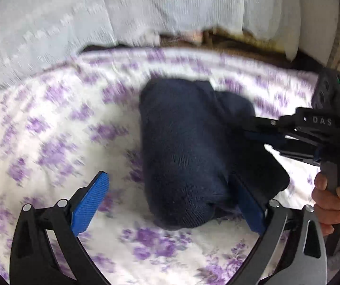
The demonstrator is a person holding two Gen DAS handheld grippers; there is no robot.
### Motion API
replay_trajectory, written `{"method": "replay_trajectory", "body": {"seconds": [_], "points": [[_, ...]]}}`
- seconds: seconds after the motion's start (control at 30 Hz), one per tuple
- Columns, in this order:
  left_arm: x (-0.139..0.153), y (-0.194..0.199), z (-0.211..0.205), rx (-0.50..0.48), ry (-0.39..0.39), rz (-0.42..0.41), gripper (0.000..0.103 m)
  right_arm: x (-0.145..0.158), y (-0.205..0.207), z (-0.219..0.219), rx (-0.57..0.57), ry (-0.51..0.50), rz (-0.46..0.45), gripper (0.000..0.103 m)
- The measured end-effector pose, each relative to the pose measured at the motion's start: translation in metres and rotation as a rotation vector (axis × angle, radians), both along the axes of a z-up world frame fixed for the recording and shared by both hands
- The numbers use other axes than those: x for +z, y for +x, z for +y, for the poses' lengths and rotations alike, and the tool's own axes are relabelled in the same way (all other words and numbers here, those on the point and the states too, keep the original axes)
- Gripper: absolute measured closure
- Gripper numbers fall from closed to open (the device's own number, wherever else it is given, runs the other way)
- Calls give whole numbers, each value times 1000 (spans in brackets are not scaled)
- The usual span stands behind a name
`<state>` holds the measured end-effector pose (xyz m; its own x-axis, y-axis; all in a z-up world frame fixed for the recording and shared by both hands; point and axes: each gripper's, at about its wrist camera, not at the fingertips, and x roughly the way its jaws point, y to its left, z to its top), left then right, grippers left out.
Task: Fold small clothes
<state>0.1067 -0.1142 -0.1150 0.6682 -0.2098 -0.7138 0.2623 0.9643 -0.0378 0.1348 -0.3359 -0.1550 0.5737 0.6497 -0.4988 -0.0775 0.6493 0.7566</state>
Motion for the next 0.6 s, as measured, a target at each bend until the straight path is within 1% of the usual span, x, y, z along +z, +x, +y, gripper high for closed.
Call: {"method": "replay_trajectory", "body": {"seconds": [0.03, 0.1, 0.17, 0.2, 0.23, 0.27, 0.3, 0.33, 0.37, 0.4, 0.43, 0.47, 0.5, 0.53, 0.57, 0.6], "points": [[6, -1, 7, 20, -3, -28, 5, 12, -4, 2, 17, -1, -44, 58], [12, 4, 16, 53, -12, -51, 5, 25, -7, 9, 73, 16, -85, 57], [7, 14, 22, 68, -31, -20, 4, 28, -7, 14, 111, 21, -94, 57], [2, 19, 24, 64, -52, -1, 4, 26, -5, 20, 130, 10, -83, 54], [-4, 24, 25, 58, -74, 23, 4, 18, -1, 25, 148, -26, -45, 52], [-15, 28, 22, 49, -76, 58, 4, 8, 3, 27, 150, -58, -2, 52], [-23, 30, 21, 44, -69, 79, 4, -9, 9, 26, 151, -41, 29, 55], [-30, 32, 19, 37, -70, 91, 4, -16, 10, 23, 141, -11, 27, 65], [-35, 31, 19, 43, -81, 88, 4, -21, 12, 17, 124, 12, 39, 72], [-36, 30, 20, 44, -87, 86, 4, -25, 13, 12, 113, 32, 64, 81], [-36, 30, 19, 41, -86, 92, 4, -25, 13, 8, 101, 63, 74, 81], [-34, 32, 20, 43, -87, 104, 4, -22, 12, 8, 91, 58, 66, 80], [-30, 32, 21, 46, -95, 118, 4, -17, 11, 9, 79, 31, 51, 77], [-24, 34, 23, 43, -113, 130, 6, -7, 9, 13, 77, -13, 20, 66], [-14, 35, 27, 37, -147, 124, 6, 2, 10, 17, 80, -36, -12, 59], [-6, 35, 30, 42, -164, 103, 6, 12, 10, 20, 82, -58, -47, 51]]}}
